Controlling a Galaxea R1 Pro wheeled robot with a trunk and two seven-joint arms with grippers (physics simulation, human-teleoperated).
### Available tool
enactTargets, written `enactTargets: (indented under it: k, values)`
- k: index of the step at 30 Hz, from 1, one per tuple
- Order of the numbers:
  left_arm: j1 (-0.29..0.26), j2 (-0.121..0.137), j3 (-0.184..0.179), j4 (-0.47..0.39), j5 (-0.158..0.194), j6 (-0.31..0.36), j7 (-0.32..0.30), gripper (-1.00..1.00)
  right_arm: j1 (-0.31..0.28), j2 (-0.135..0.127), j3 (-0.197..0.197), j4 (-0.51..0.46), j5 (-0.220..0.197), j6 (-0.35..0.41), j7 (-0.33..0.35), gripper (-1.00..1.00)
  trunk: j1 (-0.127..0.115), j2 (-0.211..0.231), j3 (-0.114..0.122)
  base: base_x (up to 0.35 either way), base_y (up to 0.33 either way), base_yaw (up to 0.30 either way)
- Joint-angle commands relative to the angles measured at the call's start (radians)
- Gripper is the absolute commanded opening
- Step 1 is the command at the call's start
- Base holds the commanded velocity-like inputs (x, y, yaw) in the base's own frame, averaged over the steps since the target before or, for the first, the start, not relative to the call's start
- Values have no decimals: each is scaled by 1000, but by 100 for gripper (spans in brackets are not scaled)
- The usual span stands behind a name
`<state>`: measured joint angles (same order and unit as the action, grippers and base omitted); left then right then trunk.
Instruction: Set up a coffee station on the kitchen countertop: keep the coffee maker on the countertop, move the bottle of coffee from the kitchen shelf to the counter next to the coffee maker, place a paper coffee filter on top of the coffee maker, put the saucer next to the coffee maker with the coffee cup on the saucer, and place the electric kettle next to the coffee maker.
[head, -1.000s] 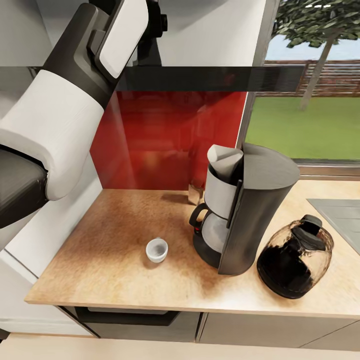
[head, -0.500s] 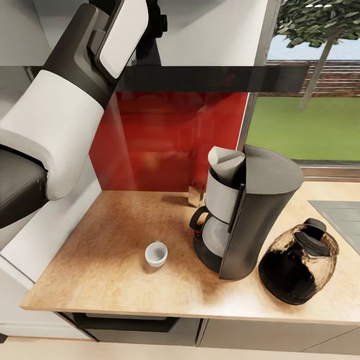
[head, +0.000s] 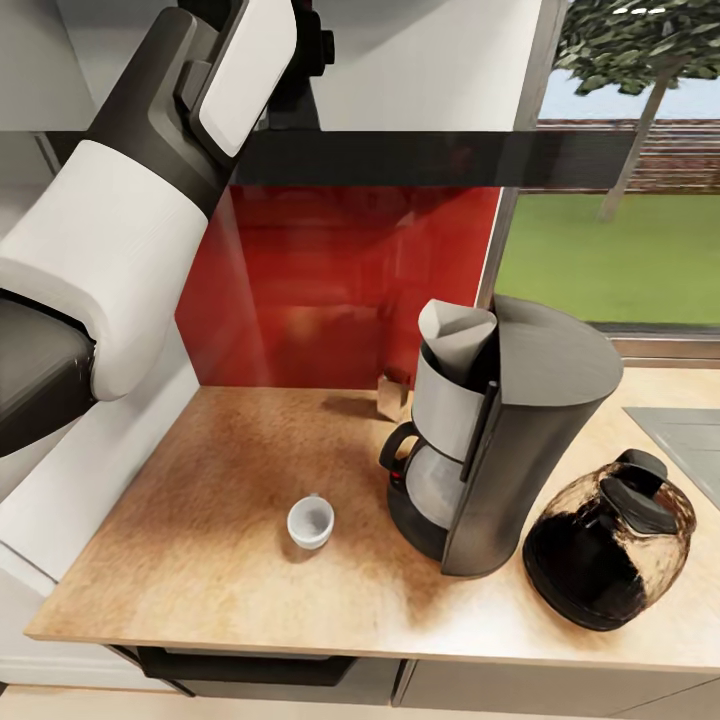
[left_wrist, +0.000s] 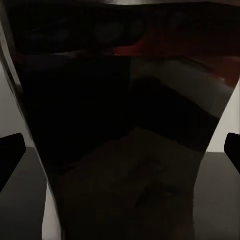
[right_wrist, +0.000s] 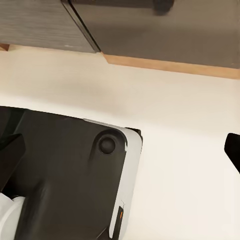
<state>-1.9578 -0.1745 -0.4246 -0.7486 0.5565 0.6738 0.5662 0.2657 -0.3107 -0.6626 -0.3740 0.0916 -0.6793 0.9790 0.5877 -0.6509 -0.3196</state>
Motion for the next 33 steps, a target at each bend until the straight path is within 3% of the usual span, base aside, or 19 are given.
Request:
enactTargets:
  k: [1, 9, 10, 33]
  values:
    - [-1, 0, -2, 0, 10, 1, 9, 100, 0, 1, -9, -2, 10, -3, 4, 100, 0, -1, -1, 13, 0, 0]
    - [-1, 0, -1, 0, 10, 1, 9, 100, 0, 1, -9, -2, 10, -3, 4, 100, 0, -1, -1, 6, 0, 0]
    - [-1, 0, -1, 1, 10, 1, 9, -100, 0, 1, -9, -2, 10, -3, 4, 100, 0, -1, -1, 0, 0, 0]
    - [-1, 0, 1, -15, 10, 1, 9, -100, 0, 1, -11, -2, 10, -3, 4, 100, 0, -1, -1, 0, 0, 0]
